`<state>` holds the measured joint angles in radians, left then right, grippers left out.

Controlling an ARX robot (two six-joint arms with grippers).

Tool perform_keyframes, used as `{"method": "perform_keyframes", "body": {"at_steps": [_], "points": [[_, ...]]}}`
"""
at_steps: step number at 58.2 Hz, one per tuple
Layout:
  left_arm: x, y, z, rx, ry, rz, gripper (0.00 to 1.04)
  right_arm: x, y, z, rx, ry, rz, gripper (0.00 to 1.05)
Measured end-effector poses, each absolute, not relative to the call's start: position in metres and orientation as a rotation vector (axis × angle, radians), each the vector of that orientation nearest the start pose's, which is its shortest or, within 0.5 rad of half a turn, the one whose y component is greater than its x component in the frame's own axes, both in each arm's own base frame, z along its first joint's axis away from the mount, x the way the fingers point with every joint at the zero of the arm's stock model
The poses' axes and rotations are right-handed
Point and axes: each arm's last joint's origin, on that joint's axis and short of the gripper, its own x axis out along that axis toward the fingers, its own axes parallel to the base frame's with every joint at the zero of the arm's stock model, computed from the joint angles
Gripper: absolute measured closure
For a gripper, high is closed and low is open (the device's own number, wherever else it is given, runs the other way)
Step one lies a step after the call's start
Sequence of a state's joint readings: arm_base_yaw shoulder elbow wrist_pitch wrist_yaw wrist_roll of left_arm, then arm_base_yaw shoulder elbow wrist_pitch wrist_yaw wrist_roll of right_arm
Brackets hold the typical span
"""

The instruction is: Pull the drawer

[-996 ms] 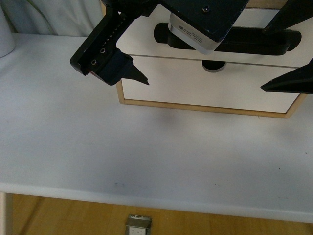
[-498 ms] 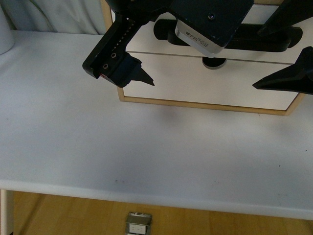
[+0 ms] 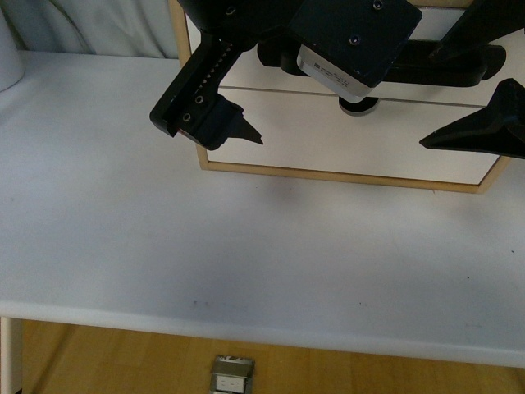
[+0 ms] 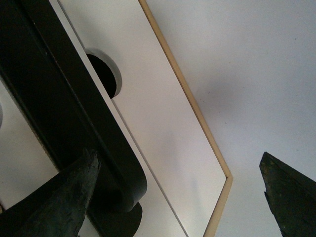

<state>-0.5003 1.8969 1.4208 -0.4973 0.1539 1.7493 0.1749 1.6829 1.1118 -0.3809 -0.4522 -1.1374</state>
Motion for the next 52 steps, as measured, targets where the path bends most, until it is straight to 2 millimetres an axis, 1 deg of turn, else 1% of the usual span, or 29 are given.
{"method": "perform_keyframes", "body": {"at_steps": [28,39,52], "points": [[0.353,-0.193,0.205,1.729,0.235,-1.298,0.06,0.336,0.076,0.204,-0.917,0.514,1.025,0.09],[0.353,-0.192,0.204,1.738,0.235,-1.302,0.06,0.333,0.074,0.202,-0.968,0.556,1.048,0.09],[0.352,-0.193,0.204,1.739,0.233,-1.305,0.06,0.332,0.075,0.202,-0.991,0.552,1.066,0.09]]}}
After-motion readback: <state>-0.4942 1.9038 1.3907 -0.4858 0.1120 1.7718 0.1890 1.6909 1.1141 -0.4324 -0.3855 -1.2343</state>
